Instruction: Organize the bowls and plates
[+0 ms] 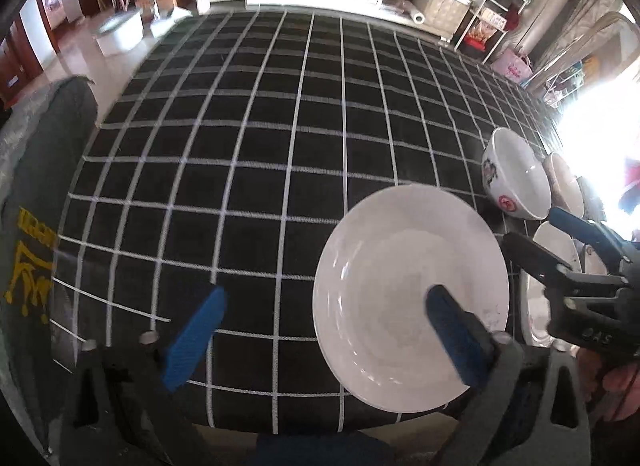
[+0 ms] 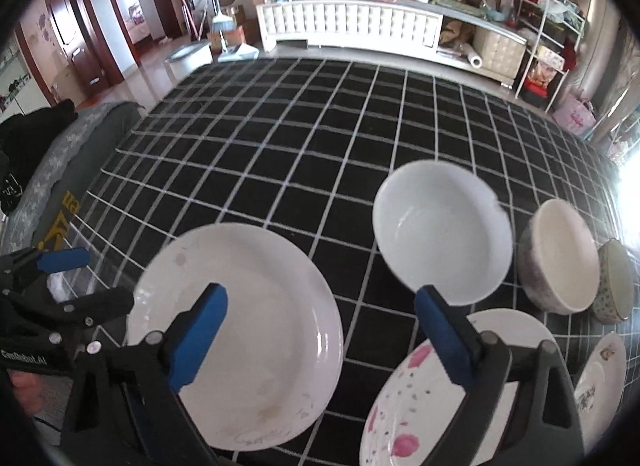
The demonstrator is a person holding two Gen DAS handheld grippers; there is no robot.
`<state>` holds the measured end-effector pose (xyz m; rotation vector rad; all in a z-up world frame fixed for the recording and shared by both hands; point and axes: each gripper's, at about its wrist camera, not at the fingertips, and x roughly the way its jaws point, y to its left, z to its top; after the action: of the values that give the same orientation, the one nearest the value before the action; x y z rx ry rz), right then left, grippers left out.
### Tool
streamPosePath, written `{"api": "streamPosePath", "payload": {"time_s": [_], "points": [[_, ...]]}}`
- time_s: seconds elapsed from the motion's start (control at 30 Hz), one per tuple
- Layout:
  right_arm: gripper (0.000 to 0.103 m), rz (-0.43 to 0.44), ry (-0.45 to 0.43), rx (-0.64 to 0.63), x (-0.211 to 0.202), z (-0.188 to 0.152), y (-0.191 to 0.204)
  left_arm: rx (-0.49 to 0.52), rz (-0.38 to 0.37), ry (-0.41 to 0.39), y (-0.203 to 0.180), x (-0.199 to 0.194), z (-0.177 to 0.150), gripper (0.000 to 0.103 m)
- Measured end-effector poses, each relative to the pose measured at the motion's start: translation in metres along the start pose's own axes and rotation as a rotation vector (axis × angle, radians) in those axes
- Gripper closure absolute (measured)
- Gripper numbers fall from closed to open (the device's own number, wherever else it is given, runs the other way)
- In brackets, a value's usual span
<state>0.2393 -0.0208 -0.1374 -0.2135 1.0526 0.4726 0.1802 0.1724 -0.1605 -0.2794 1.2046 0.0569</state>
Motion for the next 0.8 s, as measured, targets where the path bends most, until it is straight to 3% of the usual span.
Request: {"api": "streamPosePath", "payload": {"time_s": [0.03, 0.17, 0.27, 0.37, 0.43, 0.5, 0.6, 0.8], "points": [[0.015, 0.011, 0.018, 0.002, 0.005, -0.002, 0.0, -0.008, 0.0, 0.021, 0.002, 0.005, 0.001, 0.02], [0.029, 0.016, 0.072, 0.014, 0.02, -0.006, -0.003, -0.014, 0.022, 0.105, 0.004, 0.023, 0.0, 0.025], [0.039, 0.011, 0.099, 0.016, 0.028, -0.01, -0.005, -0.007, 0.037, 0.148, 0.003, 0.033, -0.003, 0.037], [0.052, 0.001, 0.122, 0.02, 0.034, -0.014, -0.007, -0.017, 0.04, 0.189, 0.002, 0.045, -0.007, 0.054], [0.058, 0.013, 0.137, 0.035, 0.036, -0.016, -0.01, -0.026, 0.04, 0.216, 0.003, 0.051, -0.01, 0.078], [0.066, 0.019, 0.154, 0.051, 0.038, -0.02, -0.011, -0.042, 0.015, 0.236, 0.005, 0.057, -0.013, 0.078], [0.075, 0.029, 0.17, 0.064, 0.041, -0.023, -0.012, -0.036, -0.006, 0.238, 0.004, 0.061, -0.016, 0.089], [0.078, 0.036, 0.173, 0.089, 0.037, -0.027, -0.017, -0.028, 0.02, 0.237, -0.004, 0.062, -0.015, 0.088]]}}
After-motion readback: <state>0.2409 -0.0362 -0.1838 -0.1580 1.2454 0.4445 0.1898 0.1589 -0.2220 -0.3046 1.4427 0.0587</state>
